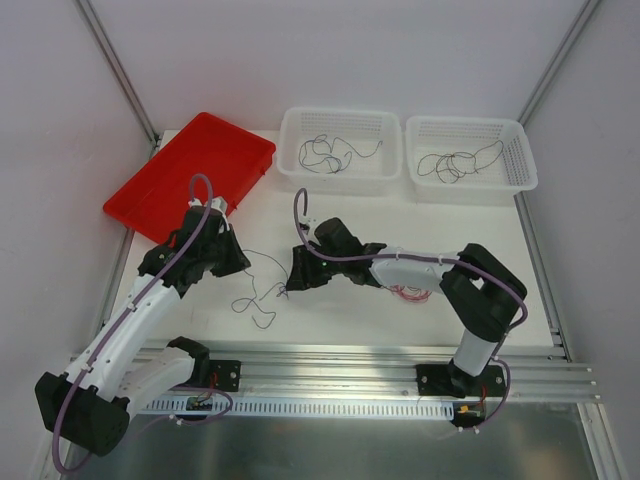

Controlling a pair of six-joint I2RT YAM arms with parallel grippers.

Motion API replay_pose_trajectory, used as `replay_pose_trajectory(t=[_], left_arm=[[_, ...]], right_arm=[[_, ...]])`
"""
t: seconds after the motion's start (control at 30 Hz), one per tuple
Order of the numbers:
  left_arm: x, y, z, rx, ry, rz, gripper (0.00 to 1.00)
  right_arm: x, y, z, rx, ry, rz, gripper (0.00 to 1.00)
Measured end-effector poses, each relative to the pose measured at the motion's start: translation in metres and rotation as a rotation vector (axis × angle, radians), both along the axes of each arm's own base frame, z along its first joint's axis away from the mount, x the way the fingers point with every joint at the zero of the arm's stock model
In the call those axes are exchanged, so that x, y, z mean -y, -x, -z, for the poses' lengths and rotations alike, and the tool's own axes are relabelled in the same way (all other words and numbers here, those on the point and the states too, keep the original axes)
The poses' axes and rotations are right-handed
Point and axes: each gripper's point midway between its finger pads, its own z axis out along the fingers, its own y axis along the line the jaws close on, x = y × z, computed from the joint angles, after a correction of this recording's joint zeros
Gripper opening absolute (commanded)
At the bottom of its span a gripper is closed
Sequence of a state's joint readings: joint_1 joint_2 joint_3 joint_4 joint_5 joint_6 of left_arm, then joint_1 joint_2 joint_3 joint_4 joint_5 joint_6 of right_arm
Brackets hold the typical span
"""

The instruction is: Untangle the cables

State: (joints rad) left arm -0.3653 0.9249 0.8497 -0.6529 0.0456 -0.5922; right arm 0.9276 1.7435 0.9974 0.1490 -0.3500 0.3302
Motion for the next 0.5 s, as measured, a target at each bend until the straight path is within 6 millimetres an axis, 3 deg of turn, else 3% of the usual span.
replay_pose_trajectory(t=[0.2, 0.5], left_arm=[[0.000, 0.001, -0.002, 0.009, 0.006, 0.002, 0.00], [0.001, 0.002, -0.002, 0.010, 0.011, 0.005, 0.00]], right_arm=[[-0.013, 0.003, 0.010, -0.017, -0.004, -0.017, 0.40], [-0.014, 0.005, 0.036, -0.053, 0.045, -0.010, 0.36]])
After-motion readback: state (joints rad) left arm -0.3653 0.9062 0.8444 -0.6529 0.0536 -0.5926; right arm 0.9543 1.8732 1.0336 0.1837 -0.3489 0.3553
